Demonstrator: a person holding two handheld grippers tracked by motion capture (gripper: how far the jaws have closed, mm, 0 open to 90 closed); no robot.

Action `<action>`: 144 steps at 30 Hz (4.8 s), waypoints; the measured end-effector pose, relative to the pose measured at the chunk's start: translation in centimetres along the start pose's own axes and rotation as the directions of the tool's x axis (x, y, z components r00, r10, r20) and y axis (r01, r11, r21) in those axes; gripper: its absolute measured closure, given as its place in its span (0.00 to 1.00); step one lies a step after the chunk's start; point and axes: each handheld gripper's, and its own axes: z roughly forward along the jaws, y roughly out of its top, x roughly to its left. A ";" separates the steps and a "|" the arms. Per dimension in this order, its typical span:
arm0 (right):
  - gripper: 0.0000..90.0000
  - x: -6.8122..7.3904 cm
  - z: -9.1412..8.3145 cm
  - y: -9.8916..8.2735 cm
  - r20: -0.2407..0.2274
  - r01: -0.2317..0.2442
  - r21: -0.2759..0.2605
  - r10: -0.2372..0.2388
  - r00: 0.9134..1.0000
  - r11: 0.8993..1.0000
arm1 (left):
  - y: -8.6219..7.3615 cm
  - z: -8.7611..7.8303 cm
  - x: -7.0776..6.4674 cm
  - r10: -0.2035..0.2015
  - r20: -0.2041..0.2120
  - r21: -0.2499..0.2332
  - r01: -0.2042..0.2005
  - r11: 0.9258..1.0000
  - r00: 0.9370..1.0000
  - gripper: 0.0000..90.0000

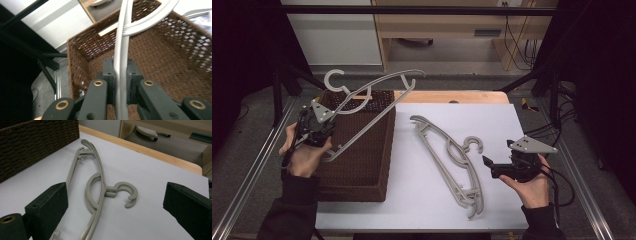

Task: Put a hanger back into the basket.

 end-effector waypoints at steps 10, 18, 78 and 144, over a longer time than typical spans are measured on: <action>0.07 0.3 0.4 0.0 -0.005 0.000 0.008 0.000 1.000 1.000 | -1.6 0.2 1.6 -0.023 -0.040 0.022 0.024 0.999 0.999 0.90; 0.07 0.4 0.6 0.0 -0.011 0.004 0.010 -0.004 1.000 1.000 | -2.7 0.7 2.3 -0.031 -0.074 0.045 0.034 0.998 0.997 0.90; 0.08 1.0 1.3 -0.1 -0.020 0.009 0.026 -0.008 1.000 1.000 | -7.2 7.0 1.1 0.018 -0.061 0.341 0.004 0.940 0.998 0.90; 0.33 2.2 5.0 -0.3 -0.015 -0.015 0.271 0.020 1.000 0.962 | -3.8 -1.5 -4.5 -0.039 0.363 -0.150 0.099 0.984 0.931 0.30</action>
